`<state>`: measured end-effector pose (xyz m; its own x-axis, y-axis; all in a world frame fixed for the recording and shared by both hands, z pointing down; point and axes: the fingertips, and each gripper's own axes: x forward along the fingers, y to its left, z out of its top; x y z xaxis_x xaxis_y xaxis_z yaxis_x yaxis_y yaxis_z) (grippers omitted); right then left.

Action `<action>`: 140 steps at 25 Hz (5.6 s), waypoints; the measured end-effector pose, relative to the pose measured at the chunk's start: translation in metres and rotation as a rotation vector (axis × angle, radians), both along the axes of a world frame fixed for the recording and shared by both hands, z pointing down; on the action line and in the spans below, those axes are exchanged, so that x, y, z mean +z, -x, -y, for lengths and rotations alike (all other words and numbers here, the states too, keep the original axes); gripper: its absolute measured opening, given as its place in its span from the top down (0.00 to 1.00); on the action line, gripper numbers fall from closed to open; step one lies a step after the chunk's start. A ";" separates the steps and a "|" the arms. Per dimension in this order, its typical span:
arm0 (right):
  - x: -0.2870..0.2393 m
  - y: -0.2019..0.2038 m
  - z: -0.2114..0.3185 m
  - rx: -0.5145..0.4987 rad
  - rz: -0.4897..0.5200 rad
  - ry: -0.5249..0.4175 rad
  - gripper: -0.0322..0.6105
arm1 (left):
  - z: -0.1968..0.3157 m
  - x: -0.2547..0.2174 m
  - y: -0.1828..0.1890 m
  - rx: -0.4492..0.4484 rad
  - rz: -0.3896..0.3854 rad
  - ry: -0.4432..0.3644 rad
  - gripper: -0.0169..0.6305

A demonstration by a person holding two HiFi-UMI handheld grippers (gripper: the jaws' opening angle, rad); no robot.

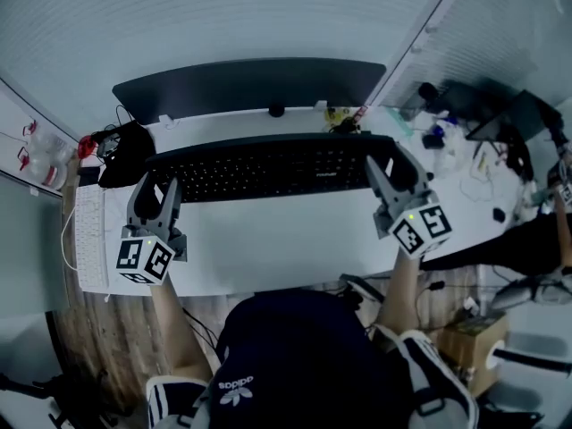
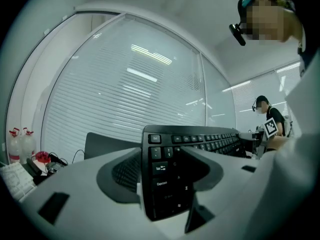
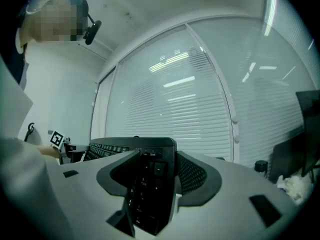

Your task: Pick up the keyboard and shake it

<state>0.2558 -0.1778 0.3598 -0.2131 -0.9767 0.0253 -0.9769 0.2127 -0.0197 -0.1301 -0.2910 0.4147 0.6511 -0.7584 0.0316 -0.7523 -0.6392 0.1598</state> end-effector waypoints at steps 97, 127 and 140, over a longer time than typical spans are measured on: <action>-0.017 0.044 0.024 -0.155 0.595 -0.131 0.65 | -0.002 -0.191 0.039 -0.051 0.313 -0.436 0.62; 0.037 0.050 0.023 -0.221 0.862 -0.086 0.65 | -0.026 -0.244 -0.012 -0.009 0.493 -0.623 0.61; 0.043 0.047 0.024 -0.205 0.862 -0.047 0.65 | -0.021 -0.244 -0.008 0.008 0.412 -0.606 0.62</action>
